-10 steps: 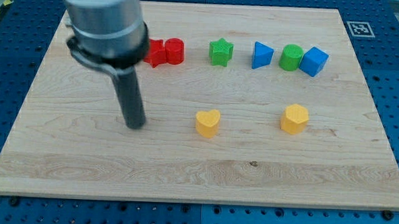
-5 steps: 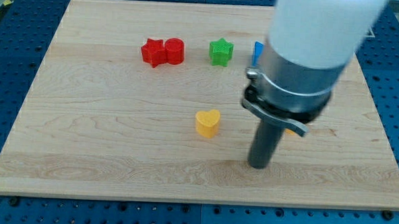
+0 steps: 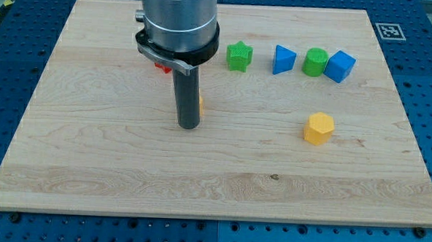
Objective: Place the heart parallel to the red star
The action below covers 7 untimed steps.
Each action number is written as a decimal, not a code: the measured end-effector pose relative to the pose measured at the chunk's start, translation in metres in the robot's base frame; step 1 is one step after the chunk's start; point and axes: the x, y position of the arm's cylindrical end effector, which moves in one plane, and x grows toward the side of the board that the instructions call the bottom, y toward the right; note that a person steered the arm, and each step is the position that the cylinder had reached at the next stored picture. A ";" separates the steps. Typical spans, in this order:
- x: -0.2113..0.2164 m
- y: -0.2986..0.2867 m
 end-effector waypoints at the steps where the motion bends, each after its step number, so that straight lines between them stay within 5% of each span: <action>1: 0.011 0.040; 7: -0.056 -0.062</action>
